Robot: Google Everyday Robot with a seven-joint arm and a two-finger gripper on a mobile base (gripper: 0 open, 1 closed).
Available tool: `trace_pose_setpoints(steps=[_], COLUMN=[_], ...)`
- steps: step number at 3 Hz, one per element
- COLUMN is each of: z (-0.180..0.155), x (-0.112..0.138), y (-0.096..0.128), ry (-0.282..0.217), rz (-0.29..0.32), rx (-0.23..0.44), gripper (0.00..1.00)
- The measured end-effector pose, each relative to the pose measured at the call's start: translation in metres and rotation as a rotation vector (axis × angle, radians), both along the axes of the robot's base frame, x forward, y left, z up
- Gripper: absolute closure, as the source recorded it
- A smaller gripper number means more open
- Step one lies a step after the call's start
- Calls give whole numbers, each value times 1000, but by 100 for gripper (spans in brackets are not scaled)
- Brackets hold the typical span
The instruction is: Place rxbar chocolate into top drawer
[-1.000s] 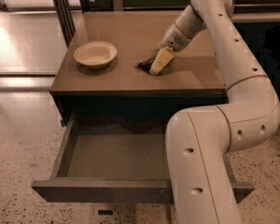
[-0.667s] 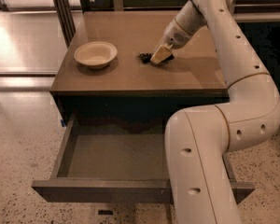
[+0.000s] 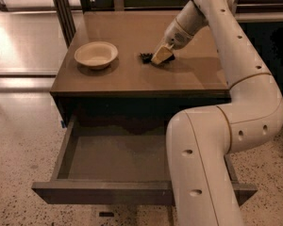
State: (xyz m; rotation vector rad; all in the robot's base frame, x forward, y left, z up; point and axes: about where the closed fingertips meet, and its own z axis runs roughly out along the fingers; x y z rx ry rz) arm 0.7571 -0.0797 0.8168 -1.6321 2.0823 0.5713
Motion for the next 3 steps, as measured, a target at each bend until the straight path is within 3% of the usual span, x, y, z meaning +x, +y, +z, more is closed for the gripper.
trace_pose_setpoints(steps=[3], z=[4], x=[-10], y=[-1], ry=[32], rz=[3], rx=[26], gripper=[100])
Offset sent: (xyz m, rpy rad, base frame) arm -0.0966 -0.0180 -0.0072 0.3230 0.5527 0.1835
